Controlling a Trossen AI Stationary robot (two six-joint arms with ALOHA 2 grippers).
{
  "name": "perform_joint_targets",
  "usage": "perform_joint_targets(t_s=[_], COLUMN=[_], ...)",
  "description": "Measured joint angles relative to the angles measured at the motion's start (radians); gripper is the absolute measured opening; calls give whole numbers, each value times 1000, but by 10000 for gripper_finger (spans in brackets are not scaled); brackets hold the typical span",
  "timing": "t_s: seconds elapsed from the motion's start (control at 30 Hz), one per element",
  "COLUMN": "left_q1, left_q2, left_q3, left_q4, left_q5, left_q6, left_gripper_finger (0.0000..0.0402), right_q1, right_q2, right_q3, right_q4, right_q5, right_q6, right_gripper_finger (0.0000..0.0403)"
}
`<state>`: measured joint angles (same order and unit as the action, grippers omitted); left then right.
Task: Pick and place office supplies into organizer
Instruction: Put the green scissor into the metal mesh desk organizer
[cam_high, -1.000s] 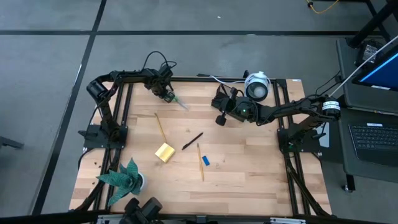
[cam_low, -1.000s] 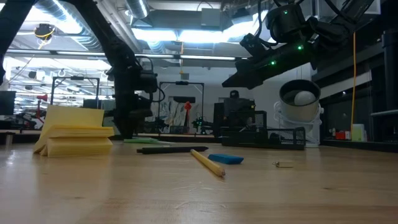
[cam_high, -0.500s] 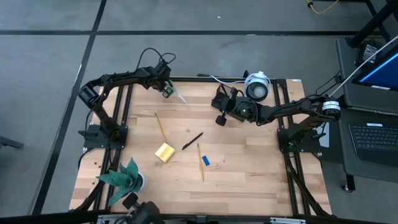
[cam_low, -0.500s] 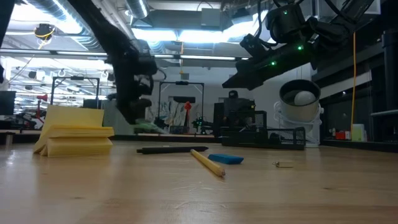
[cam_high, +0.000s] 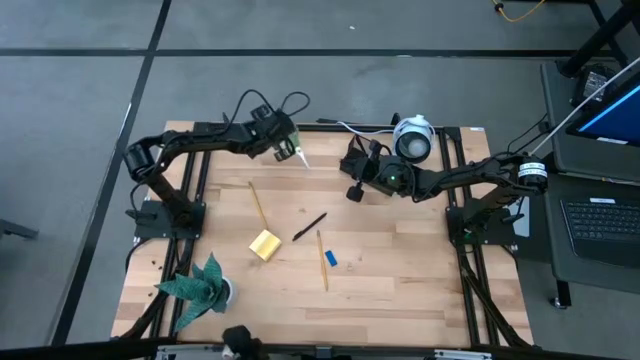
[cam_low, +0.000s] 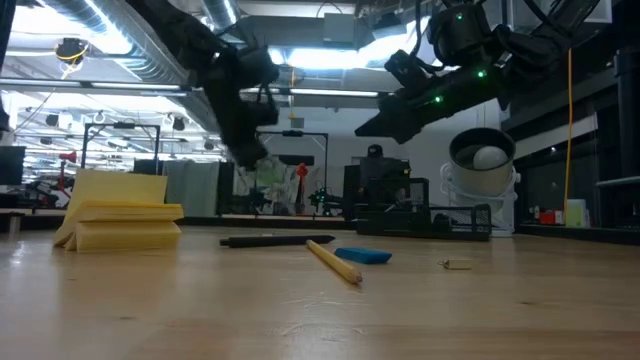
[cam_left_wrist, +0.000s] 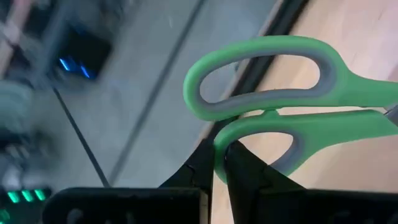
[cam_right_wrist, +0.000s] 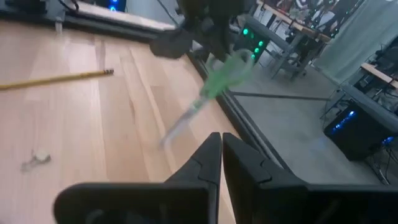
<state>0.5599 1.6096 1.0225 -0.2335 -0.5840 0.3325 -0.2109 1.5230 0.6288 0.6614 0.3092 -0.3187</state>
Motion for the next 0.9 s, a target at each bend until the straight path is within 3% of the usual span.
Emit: perform_joint_targets(t_s=[0.27,0.47,0.63,0.83,0.9], left_q1=[-107,-166,-219,-290,-312], left_q2=[-1,-1,-1,-2,-2], left_q3=[2,2,2,-17,-28], left_q4=[281,368,423,622,710], left_q5=[-166,-205,-273,-229,-228], left_q6=[246,370,476,652,723], left_gripper_finger=[16,16,16,16,16], right_q1=[25,23,23,-11,-21], right_q2=[-6,-77,-140,-166,-166], right_q3=[57,99,117,158,169], right_q4=[-20,-171,-181,-183,-204], right_q5=[0,0,-6,-196,-209], right_q6=[47,131,138,261,262], right_gripper_finger=[61,127,160,164,163])
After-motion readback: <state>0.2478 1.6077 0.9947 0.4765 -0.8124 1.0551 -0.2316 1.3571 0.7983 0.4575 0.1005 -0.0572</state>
